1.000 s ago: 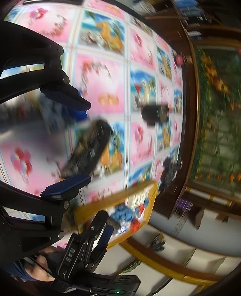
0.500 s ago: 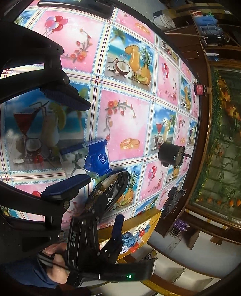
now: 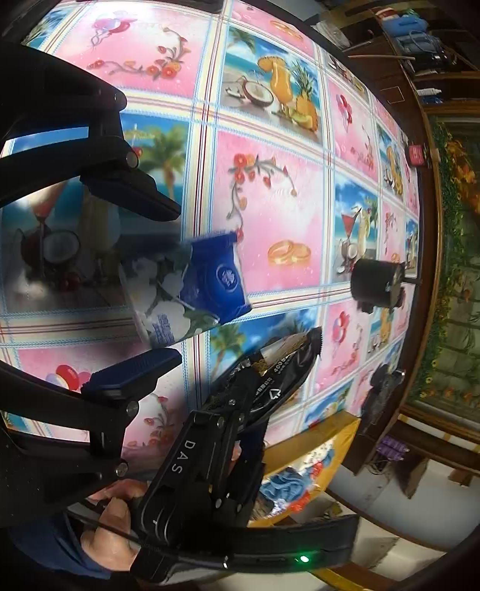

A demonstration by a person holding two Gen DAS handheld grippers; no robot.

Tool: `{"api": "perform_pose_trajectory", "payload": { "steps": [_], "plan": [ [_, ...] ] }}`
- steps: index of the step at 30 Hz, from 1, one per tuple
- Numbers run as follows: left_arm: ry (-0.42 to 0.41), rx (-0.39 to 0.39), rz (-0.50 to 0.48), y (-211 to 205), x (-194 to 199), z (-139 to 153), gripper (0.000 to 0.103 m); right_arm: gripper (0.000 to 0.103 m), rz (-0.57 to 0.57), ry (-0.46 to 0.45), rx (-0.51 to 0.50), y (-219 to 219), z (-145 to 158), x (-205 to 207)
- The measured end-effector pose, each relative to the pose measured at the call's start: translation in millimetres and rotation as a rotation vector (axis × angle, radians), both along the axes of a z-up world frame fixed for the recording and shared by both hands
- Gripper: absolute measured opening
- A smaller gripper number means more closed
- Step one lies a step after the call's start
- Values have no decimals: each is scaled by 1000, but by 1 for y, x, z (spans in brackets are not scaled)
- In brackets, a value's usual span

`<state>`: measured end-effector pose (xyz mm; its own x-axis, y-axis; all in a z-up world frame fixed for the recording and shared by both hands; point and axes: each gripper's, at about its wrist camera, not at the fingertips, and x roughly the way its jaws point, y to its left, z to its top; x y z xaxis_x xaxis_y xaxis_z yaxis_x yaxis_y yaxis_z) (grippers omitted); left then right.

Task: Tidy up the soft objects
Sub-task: 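Grasp blue 'Vinda' tissue pack with left tool while right tool grasps black snack pack, then lift blue tissue pack in left tool while right tool lifts black snack pack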

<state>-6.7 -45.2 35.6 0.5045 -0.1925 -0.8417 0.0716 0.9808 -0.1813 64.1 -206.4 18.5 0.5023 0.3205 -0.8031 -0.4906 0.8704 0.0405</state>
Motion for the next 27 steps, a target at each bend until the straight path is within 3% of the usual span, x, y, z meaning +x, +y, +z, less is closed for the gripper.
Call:
{"api": "perform_pose_trajectory", "payload": {
  "steps": [6, 14, 27],
  "plan": [
    [33, 69, 22, -16, 12, -12, 71, 37, -23, -7, 5, -9, -6, -4],
    [-3, 155, 43, -19, 14, -15, 71, 37, -9, 5, 27, -13, -5, -7],
    [-50, 168, 146, 10, 23, -19, 71, 40, -10, 7, 18, -10, -5, -10]
  ]
}}
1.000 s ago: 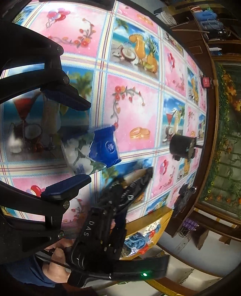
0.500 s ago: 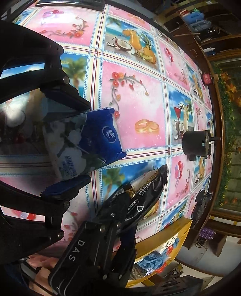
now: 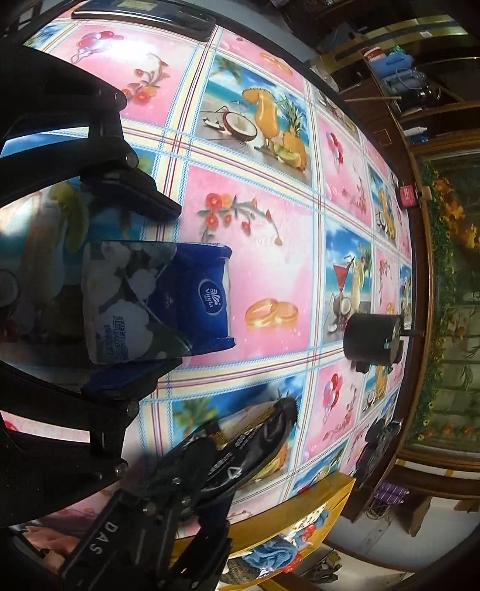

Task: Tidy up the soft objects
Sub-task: 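Lift blue tissue pack in left tool while right tool lifts black snack pack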

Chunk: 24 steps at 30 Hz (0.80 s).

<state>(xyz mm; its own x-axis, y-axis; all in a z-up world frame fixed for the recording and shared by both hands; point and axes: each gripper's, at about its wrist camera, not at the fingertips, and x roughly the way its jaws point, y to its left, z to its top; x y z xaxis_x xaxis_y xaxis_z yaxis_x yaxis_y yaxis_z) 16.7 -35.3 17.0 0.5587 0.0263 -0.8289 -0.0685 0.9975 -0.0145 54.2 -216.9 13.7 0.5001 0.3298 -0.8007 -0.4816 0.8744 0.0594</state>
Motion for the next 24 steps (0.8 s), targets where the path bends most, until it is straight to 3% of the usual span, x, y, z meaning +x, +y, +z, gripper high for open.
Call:
{"api": "perform_pose_trajectory", "payload": {
  "steps": [12, 21, 24],
  "plan": [
    [-39, 8, -3, 1, 3, -2, 73, 50, -8, -57, -115, 22, -6, -15],
    [-43, 7, 18, 3, 12, -4, 83, 60, -26, -43, -85, 16, -9, -11],
    [-44, 6, 37, 6, 14, -4, 83, 80, -33, -42, -83, 14, -10, -8]
  ]
}}
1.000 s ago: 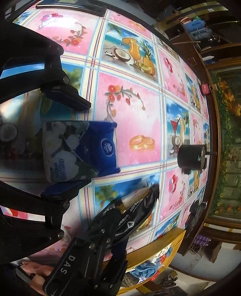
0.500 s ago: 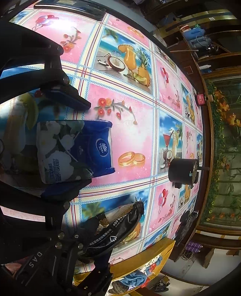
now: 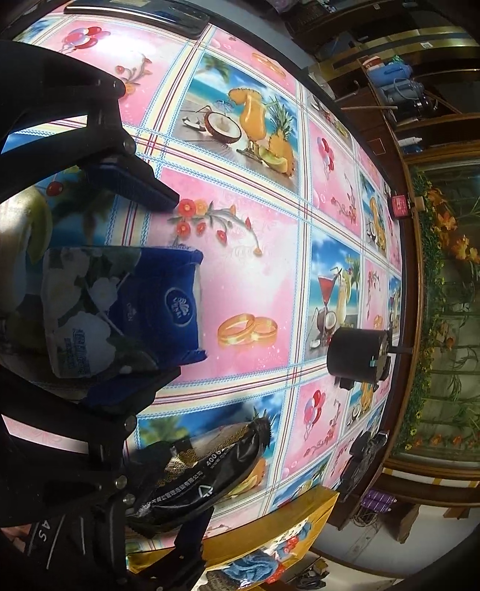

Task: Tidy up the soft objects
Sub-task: 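Lift blue tissue pack in left tool while right tool lifts black snack pack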

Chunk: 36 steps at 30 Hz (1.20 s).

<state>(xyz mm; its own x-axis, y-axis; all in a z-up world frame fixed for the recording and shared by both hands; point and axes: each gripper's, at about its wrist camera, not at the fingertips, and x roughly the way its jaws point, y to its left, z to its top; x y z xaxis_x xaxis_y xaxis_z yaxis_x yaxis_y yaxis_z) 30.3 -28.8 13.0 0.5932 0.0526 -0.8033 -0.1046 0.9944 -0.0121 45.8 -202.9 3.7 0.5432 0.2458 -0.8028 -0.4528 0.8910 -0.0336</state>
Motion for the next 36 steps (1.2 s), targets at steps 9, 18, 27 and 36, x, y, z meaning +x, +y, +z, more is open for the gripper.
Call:
{"api": "perform_pose_trajectory", "payload": {
  "steps": [9, 18, 27, 36],
  "plan": [
    [3, 2, 32, 4, 0, -1, 86, 102, -57, 34, -11, -6, -5, 8],
    [20, -3, 23, 3, 1, -3, 98, 102, -59, 36, -8, -8, -5, 5],
    [26, -4, 22, 3, 2, -3, 101, 102, -58, 17, -2, -14, -4, -20],
    [27, -4, 21, 3, 1, -3, 101, 102, -54, 19, -10, -18, -1, -33]
  ]
}}
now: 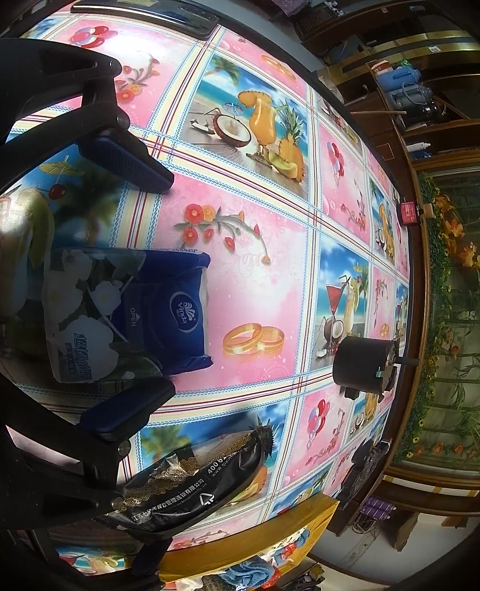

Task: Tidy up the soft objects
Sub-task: 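Lift blue tissue pack in left tool while right tool lifts black snack pack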

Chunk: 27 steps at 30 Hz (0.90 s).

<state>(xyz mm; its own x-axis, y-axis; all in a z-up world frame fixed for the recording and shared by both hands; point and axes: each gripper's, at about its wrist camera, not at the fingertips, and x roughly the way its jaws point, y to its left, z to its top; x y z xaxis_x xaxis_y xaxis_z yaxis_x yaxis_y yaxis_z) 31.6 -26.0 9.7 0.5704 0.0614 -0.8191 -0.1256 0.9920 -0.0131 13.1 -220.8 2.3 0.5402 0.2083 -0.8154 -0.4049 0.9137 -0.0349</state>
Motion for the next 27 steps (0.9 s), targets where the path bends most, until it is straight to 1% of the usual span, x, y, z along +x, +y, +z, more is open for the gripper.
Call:
{"api": "perform_pose_trajectory", "payload": {
  "steps": [23, 27],
  "plan": [
    [1, -1, -4, 1, 0, 1, 102, 102, 7, -5, 5, 2, -2, 1],
    [2, -7, -1, 2, -1, 0, 102, 102, 38, 30, -11, 4, -1, 0]
  ]
}}
